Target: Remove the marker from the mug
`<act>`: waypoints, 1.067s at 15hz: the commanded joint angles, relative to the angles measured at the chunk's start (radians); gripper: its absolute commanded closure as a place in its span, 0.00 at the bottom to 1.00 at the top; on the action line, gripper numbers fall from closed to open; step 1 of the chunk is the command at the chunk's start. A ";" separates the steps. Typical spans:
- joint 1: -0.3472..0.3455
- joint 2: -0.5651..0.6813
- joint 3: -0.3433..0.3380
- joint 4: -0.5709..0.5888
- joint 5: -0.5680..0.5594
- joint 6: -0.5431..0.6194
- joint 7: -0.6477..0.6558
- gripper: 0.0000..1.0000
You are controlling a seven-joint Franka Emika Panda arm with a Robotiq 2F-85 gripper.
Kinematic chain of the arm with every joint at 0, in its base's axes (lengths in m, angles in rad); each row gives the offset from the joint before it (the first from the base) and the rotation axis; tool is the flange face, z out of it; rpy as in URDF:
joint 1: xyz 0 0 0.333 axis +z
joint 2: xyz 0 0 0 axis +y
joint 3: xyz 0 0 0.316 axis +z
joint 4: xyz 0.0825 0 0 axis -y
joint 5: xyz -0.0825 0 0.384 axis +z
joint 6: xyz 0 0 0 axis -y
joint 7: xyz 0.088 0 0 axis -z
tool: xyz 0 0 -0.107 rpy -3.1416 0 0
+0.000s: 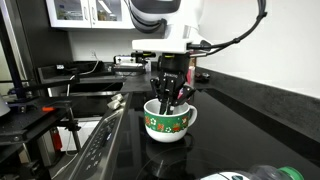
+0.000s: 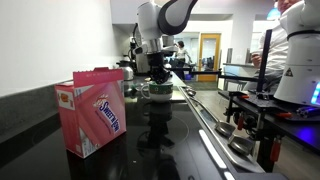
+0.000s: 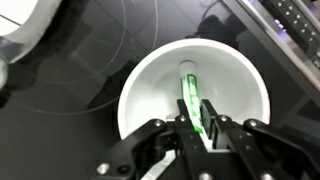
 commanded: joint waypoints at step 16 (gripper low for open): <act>0.029 -0.271 0.002 -0.097 -0.110 -0.139 0.150 0.95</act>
